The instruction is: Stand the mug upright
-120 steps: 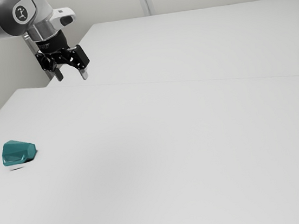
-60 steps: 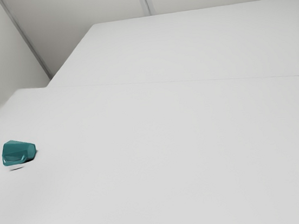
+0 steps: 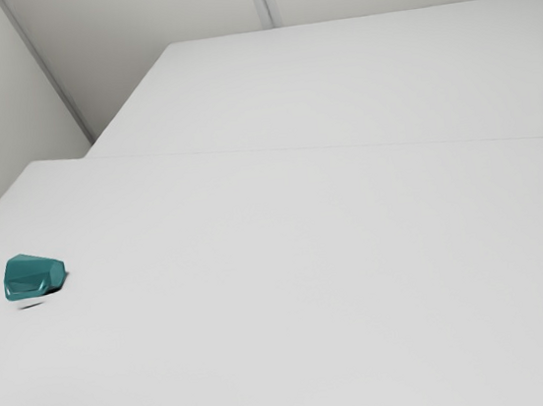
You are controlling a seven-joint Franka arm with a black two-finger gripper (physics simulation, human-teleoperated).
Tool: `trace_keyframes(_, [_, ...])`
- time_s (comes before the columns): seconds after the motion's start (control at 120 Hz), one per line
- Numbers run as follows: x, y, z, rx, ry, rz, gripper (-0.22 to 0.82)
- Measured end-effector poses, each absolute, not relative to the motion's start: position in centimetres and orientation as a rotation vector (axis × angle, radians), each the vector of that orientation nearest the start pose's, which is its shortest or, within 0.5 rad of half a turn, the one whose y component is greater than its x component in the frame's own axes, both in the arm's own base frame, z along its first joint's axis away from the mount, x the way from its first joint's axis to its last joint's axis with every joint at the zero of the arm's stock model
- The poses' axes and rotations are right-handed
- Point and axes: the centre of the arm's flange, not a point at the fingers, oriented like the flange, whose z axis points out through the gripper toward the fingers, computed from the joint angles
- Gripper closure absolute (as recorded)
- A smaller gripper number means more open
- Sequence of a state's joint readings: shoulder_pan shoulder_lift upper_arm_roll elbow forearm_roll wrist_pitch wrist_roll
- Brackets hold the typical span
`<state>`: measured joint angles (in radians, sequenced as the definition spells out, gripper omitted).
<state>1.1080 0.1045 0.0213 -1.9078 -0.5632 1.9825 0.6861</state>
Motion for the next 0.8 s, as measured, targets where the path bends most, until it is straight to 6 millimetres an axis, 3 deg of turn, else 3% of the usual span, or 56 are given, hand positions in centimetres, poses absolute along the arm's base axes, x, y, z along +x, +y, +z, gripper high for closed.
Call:
trace_keyframes(0.142, [32.7, 55.5, 43.0, -3.29, -0.8, -0.979, 0.0])
trace_keyframes(0.308, [37.6, 55.2, 39.2, -3.353, -0.411, -1.2, 0.0])
trace_keyframes(0.617, [38.5, 55.3, 32.1, -3.326, 0.02, -1.32, 0.01])
trace_keyframes(0.8, [39.4, 54.6, 30.2, -3.283, 0.229, -1.35, 0.01])
